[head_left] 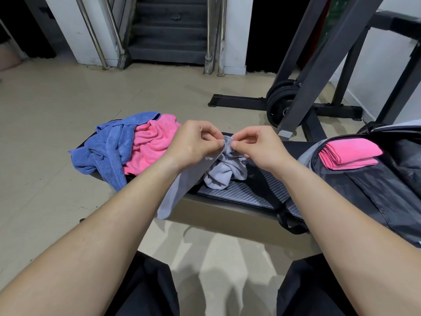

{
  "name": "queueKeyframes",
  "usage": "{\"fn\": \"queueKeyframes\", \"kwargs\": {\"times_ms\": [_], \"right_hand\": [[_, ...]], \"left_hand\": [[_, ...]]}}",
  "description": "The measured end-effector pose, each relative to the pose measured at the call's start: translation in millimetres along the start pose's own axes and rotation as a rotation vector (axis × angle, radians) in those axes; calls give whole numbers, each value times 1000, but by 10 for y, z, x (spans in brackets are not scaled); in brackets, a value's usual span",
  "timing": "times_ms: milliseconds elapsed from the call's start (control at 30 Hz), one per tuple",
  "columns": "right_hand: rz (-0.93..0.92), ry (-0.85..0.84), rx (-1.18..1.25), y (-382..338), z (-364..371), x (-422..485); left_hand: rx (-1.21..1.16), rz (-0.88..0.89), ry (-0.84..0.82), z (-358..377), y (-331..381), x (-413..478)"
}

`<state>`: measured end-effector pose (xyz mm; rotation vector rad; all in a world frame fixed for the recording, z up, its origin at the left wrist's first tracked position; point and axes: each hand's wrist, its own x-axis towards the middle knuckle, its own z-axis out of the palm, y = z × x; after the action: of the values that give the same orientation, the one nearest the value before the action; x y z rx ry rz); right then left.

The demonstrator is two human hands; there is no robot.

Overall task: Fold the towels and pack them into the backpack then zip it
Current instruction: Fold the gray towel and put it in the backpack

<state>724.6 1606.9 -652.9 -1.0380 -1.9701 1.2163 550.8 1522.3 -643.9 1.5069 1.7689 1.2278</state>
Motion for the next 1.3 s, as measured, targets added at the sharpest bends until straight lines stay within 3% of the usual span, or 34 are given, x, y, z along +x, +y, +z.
{"fn": "queueKeyframes", "kwargs": {"times_ms": [267, 500, 1067, 1300], "right_hand": [[-31, -40, 43, -32, 24, -30], [-44, -57, 71, -13, 11, -36], [-73, -164, 110, -23, -24, -34], [-193, -70, -35, -111, -71, 52]], "left_hand": [[167, 138, 47, 46, -11, 52], [168, 141, 93, 81, -57, 79], [278, 161, 21, 41, -104, 76], [625, 173, 54, -105, -228, 60]]}}
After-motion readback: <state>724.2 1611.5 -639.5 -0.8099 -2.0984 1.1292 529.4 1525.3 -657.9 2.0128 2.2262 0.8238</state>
